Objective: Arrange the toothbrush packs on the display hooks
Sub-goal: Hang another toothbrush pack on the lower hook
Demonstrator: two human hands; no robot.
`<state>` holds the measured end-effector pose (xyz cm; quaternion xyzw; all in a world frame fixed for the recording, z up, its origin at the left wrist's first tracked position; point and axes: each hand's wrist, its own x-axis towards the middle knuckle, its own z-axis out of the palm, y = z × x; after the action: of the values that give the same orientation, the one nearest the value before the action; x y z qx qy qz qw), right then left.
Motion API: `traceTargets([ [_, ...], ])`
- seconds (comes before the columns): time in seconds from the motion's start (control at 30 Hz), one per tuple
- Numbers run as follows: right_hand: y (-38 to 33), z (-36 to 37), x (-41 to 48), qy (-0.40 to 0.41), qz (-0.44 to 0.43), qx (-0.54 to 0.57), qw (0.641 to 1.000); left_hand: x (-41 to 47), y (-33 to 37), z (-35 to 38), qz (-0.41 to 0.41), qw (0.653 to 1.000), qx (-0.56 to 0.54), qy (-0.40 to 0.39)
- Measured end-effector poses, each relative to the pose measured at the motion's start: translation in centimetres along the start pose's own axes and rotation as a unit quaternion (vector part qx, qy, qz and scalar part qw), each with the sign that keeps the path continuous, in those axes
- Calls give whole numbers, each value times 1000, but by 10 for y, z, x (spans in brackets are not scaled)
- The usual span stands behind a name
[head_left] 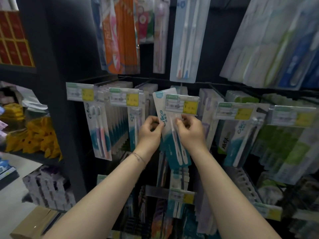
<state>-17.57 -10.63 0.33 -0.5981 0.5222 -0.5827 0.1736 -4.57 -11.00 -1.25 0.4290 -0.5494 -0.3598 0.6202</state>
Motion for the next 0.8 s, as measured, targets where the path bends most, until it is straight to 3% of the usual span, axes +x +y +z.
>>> traceTargets([
  [0.4,18,9,12,-17,20,-63,998,15,-12,-1,40,998,19,-38],
  [0.6,24,5,8,6,53,1,999,14,-11,6,61,996,19,-68],
  [0.8,30,8,6,4,71,-23,997,19,-13,11,41,994,77,-64],
])
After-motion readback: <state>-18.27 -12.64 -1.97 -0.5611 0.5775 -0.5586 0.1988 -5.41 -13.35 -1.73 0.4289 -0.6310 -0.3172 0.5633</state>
